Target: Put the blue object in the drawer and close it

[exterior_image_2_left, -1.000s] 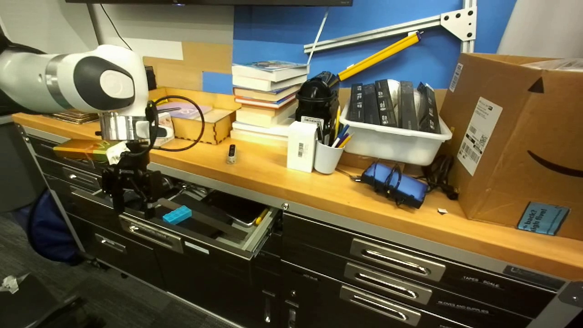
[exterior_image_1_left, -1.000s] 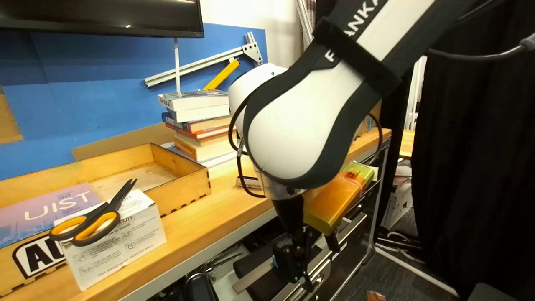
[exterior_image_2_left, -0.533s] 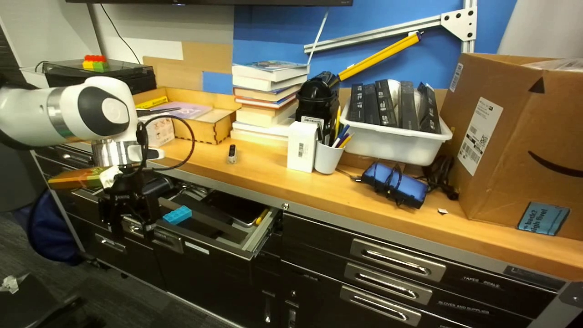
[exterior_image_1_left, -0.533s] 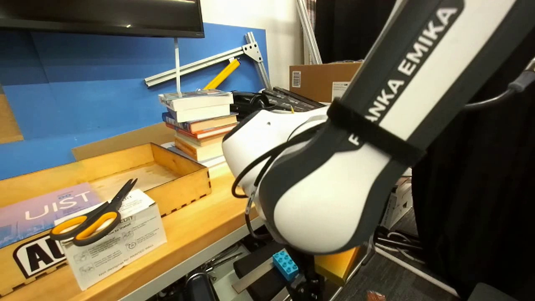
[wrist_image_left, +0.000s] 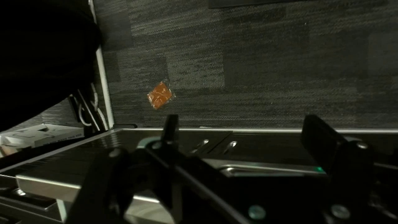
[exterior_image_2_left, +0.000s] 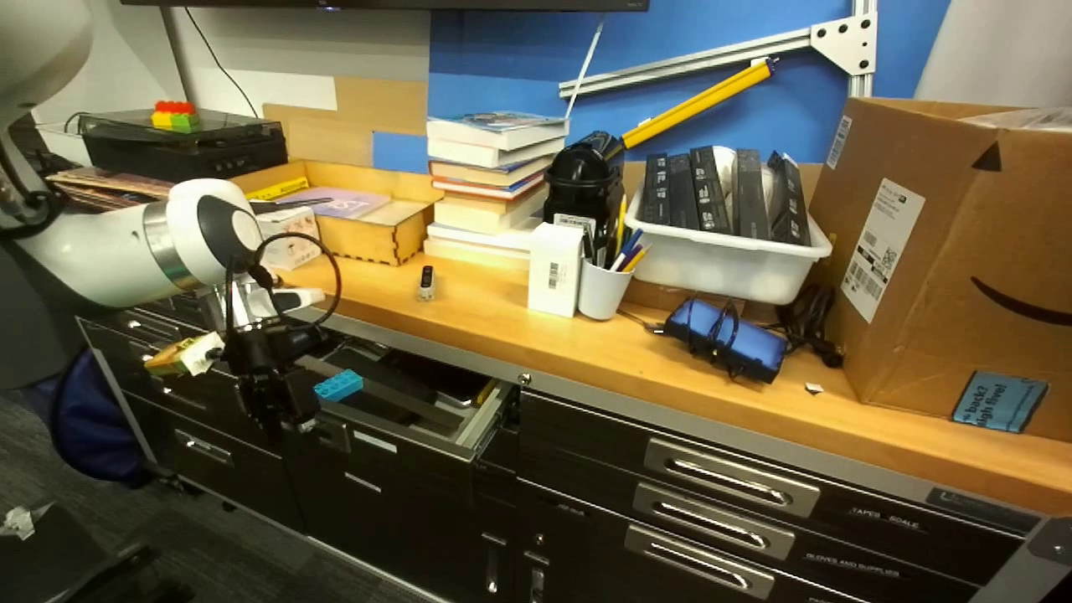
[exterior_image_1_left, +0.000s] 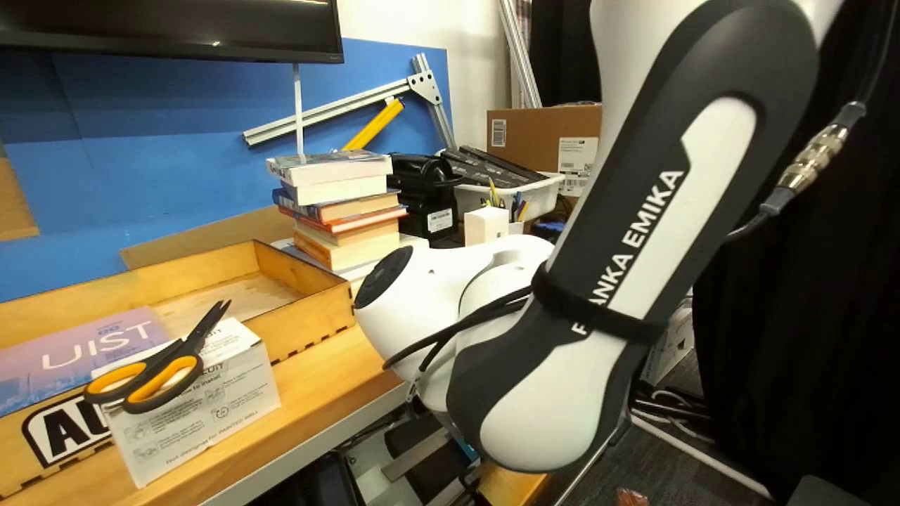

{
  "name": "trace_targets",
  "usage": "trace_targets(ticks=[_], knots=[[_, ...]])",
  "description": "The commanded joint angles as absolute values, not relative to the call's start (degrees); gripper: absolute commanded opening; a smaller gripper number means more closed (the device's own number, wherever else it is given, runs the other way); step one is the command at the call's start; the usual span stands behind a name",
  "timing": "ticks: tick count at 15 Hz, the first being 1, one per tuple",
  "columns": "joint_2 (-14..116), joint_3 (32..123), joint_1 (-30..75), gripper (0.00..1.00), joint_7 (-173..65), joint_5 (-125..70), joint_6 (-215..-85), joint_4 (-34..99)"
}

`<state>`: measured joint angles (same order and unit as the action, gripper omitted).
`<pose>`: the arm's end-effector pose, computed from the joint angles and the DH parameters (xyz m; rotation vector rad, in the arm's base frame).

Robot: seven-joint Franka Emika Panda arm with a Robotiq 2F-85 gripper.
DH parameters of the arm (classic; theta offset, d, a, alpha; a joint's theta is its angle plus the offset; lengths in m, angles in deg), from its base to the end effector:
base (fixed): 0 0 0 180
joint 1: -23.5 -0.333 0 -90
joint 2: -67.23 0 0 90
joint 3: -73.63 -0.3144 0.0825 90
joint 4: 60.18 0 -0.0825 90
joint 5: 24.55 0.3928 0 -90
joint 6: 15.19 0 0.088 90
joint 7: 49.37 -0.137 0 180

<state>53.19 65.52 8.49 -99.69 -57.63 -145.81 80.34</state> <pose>0.4051 0.1504 0.1413 2.6479 -0.0011 -0.1693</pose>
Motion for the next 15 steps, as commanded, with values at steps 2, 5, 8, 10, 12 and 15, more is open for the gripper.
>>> trace_targets(ticks=[2, 5, 8, 10, 12, 15], knots=[[47.3, 68.5, 5.9, 1.0, -110.2, -61.4, -144.4, 69.8], [44.1, 69.4, 4.8, 1.0, -114.1, -62.5, -143.9, 63.9], [41.9, 70.2, 3.7, 1.0, -117.1, -63.3, -143.5, 59.5], [41.9, 70.2, 3.7, 1.0, -117.5, -62.6, -143.7, 59.3], [45.3, 69.3, 4.3, 1.0, -115.8, -61.0, -143.4, 62.8], [52.7, 68.4, 5.4, 1.0, -113.3, -58.8, -142.7, 68.1]])
